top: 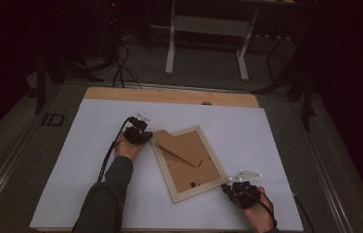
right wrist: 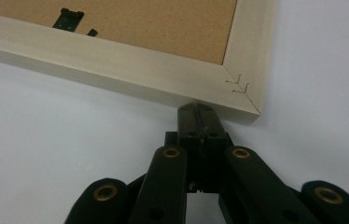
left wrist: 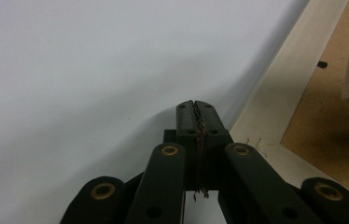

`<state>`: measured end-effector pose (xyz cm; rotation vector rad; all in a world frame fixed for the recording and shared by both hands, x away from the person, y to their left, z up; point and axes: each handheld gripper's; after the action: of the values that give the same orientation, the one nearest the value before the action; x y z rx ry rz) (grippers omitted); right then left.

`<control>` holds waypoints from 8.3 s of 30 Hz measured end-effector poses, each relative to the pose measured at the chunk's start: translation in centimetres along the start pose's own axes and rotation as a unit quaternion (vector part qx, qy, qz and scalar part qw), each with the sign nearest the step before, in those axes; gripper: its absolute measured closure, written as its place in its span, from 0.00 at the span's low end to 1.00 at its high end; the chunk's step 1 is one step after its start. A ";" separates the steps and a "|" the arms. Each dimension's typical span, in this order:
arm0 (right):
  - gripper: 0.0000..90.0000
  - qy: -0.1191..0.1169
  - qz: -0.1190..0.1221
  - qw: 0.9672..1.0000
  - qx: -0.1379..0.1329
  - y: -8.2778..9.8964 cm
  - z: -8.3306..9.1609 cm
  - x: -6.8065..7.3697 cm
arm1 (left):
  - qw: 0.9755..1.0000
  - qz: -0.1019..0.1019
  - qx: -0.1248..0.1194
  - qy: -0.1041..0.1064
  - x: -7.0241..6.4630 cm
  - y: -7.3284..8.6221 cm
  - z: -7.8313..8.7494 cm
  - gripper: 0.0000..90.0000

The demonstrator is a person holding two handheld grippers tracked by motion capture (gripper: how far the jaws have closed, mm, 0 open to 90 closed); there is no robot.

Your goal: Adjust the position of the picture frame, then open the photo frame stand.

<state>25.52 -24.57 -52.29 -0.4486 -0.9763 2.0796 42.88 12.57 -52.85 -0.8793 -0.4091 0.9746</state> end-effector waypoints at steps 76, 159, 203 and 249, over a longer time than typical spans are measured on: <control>1.00 0.021 -0.062 0.998 -0.022 -3.0 -4.1 -3.6 | 0.999 0.003 0.048 0.007 -3.1 4.2 6.1 1.00; 1.00 -0.034 -0.042 0.998 -0.017 -4.7 -6.2 -2.4 | 0.998 0.056 0.017 -0.015 -3.6 8.7 11.1 1.00; 1.00 -0.058 -0.059 0.996 -0.025 -5.2 -7.2 -2.0 | 0.997 0.076 0.011 -0.019 -2.6 9.4 12.0 1.00; 0.73 -0.033 -0.083 0.992 -0.085 -5.0 -4.2 -3.4 | 0.990 0.133 -0.049 -0.004 -0.3 8.6 13.3 0.67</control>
<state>32.66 -23.11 -51.21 -0.3731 -1.1950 1.8798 29.26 20.67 -51.72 -1.0380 -0.3538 1.2102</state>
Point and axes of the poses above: each handheld gripper's, and its own axes: z roughly backward along the jaws, y roughly out of its underside, x roughly to its left, and after that the axes turned 11 degrees about -x, right-handed
